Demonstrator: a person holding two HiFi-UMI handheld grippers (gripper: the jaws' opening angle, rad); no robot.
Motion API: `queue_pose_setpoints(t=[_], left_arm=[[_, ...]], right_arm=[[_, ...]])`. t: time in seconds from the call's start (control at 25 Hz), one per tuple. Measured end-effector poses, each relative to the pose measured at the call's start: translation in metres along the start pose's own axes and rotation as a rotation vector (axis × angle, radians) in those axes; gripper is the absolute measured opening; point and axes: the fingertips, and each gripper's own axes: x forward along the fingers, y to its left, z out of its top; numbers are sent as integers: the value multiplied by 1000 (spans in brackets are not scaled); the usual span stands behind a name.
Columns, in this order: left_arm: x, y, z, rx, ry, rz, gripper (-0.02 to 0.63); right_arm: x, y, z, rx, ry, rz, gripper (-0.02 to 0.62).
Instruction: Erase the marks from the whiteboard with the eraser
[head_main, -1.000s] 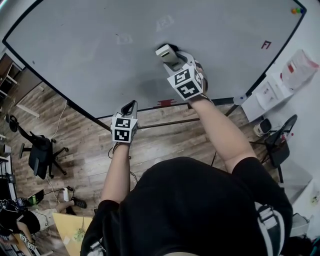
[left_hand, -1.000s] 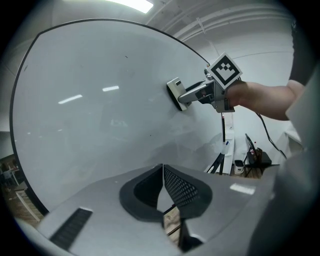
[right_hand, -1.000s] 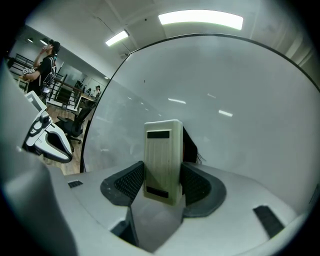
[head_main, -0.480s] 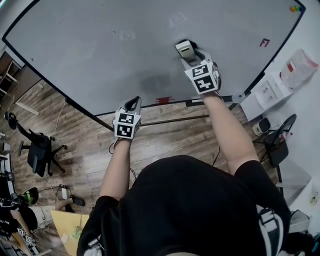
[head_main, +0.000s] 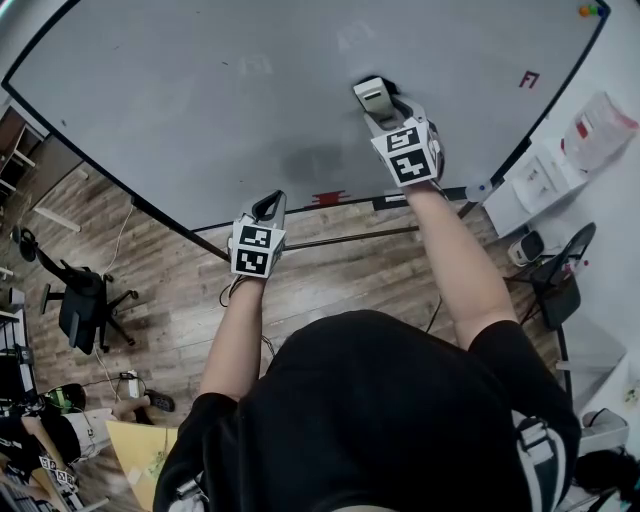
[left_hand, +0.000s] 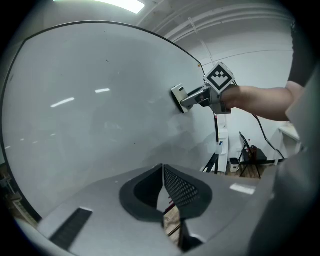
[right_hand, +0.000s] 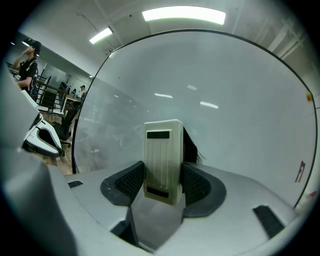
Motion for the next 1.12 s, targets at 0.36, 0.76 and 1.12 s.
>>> queue_pose_setpoints(t=[0.36,0.76,1.12], left_arm=[[-5,-6,-9,-6,1,6,12],[-18,-36,-13,-3,4,-1,12],[-34,-52,-13,-2,6,28,12]], right_arm=[[-21,9,-14,31,-10,29,230],[-65,8,-54,88,0,47,230],[-98,7,-79,125,3,57,230]])
